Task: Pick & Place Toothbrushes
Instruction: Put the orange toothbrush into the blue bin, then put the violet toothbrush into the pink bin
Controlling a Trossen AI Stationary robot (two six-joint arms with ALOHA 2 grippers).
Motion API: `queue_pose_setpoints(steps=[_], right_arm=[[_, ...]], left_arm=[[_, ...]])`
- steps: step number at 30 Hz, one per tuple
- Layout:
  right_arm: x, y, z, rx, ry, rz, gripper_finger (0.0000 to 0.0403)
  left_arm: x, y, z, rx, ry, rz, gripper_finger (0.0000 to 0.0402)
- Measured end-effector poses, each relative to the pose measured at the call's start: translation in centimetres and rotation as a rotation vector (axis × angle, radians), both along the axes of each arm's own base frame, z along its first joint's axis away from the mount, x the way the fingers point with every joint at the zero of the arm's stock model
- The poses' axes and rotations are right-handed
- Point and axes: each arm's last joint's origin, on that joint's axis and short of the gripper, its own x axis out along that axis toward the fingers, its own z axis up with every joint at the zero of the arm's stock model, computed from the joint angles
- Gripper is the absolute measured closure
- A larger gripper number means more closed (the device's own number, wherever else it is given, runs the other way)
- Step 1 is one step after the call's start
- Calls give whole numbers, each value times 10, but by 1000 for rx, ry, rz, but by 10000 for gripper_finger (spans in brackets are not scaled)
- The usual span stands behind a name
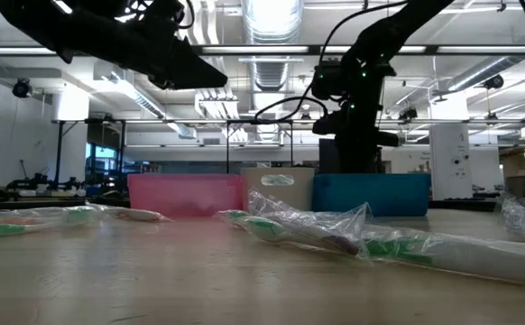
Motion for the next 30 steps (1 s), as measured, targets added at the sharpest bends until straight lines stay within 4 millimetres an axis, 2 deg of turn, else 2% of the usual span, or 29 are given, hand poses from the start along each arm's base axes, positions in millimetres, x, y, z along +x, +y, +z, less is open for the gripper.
queue_pose_setpoints(steps=[3, 7, 13, 21, 26, 30], right_arm=[[0, 0, 2, 9, 22, 16, 262], [-4, 5, 17, 11, 27, 31, 231], [-11, 33, 48, -12, -9, 96, 210], [-21, 97, 72, -31, -80, 244, 226], [-25, 149, 81, -31, -142, 384, 247], [-29, 194, 82, -103, -177, 523, 262]], left_arm=[[0, 0, 0, 0, 4, 0, 239], [0, 0, -2, 0, 17, 0, 239], [0, 0, -2, 0, 20, 0, 239], [-1, 0, -4, 0, 33, 0, 239], [-1, 0, -4, 0, 35, 0, 239], [-1, 0, -4, 0, 36, 0, 239]])
